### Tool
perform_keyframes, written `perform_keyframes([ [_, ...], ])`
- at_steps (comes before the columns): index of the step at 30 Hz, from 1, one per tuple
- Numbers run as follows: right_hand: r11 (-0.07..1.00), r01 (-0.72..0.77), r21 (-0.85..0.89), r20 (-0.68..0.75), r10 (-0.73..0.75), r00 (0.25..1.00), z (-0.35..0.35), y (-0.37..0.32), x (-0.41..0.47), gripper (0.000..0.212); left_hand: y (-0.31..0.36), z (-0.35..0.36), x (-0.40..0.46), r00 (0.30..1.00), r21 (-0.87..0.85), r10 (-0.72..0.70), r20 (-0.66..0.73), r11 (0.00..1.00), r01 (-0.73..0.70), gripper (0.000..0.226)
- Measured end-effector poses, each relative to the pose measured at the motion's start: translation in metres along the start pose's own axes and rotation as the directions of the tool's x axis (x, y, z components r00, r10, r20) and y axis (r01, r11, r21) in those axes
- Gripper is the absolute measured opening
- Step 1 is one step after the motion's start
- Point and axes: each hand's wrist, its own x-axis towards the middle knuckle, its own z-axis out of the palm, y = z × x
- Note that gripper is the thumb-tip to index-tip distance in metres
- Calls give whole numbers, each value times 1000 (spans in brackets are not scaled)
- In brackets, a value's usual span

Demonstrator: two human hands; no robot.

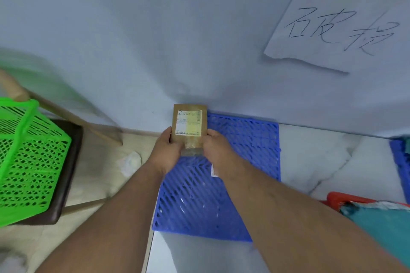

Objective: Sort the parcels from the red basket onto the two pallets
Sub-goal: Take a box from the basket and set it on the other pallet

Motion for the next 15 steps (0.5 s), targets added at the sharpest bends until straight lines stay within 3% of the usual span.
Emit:
perform_keyframes([
  [5, 999, -21, -35, -22, 20, 1000, 8, 7, 13, 38, -11, -4, 17, 998, 32, -16, 53, 999, 15, 46],
  [13, 996, -77, -38, -1, 77, 997, 6, 7, 6, 35, -20, -8, 19, 998, 30, -57, 25, 998, 57, 44],
  [15, 996, -75, -40, -3, 75, 997, 1, 5, -1, 36, -15, -9, 11, 997, 23, -75, 17, 997, 74, 56],
])
